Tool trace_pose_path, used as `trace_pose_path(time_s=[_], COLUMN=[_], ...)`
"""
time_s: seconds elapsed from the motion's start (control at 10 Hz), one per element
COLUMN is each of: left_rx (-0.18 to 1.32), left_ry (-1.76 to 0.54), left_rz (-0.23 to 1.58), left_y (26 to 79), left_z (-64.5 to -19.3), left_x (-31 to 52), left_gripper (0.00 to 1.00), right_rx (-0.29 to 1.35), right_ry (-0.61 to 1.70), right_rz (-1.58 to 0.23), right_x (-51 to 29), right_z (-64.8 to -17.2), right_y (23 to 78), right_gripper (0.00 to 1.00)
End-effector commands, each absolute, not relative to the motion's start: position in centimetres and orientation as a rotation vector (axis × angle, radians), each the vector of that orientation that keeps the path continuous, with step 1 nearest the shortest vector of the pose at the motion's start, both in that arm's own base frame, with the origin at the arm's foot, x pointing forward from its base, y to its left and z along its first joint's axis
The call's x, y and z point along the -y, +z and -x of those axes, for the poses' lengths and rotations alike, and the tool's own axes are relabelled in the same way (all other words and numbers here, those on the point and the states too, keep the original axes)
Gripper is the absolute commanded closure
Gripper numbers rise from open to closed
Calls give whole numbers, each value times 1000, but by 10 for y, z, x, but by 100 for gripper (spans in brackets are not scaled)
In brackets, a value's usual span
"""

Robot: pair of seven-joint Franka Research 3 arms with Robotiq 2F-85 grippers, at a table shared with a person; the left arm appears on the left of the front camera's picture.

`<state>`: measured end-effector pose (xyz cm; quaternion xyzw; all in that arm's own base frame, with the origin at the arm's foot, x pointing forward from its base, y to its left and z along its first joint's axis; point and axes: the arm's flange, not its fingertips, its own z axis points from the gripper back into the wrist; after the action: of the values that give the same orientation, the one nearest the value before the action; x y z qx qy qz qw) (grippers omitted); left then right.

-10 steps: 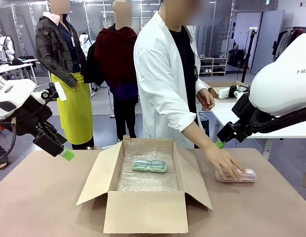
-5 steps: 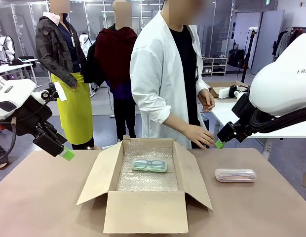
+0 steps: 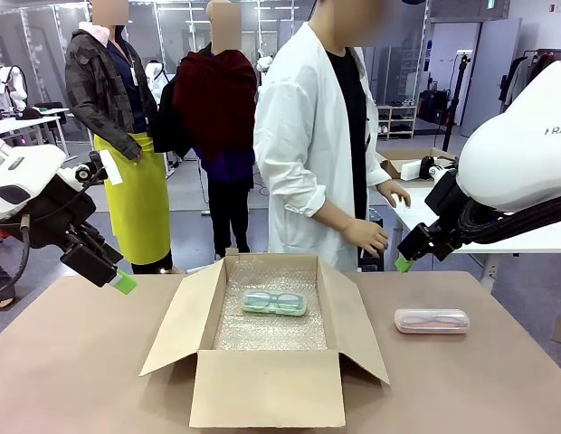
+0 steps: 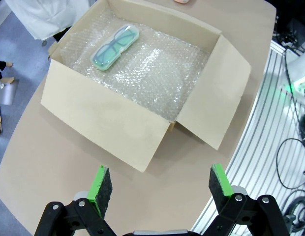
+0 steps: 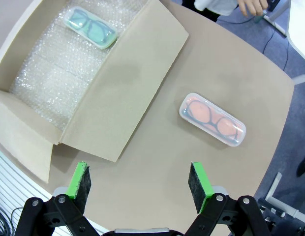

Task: Pack the glasses set securely to prepare it for shipping.
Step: Put the Glasses case from the right side of the table into the Package Box.

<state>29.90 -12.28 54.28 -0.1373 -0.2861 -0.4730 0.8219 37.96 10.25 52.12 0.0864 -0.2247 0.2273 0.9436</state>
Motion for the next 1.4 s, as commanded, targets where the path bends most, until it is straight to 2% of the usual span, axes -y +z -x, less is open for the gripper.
trace_pose_path(time_s=[0.0,0.6,0.8,1.1,1.2,1.3], left_rx=[620,620,620,620,620,620], left_ry=[-1011,-1011,-1011,-1011,-1011,-1011], left_rz=[308,308,308,308,308,308], left_y=[543,543,543,543,543,543], left_z=[-299,-299,-299,-299,-299,-299], left_x=[122,122,122,122,122,122], left_gripper=[0,0,0,0,0,0], right_rx=[453,458,330,203,170,202], right_ry=[463,463,692,1039,1229,1408], right_rz=[-175,-176,-25,31,-4,39], right_x=[-102,-102,-75,-48,-42,-39], right_z=[-378,-380,-400,-438,-451,-463], right_y=[523,521,537,539,534,526], right_gripper=[0,0,0,0,0,0])
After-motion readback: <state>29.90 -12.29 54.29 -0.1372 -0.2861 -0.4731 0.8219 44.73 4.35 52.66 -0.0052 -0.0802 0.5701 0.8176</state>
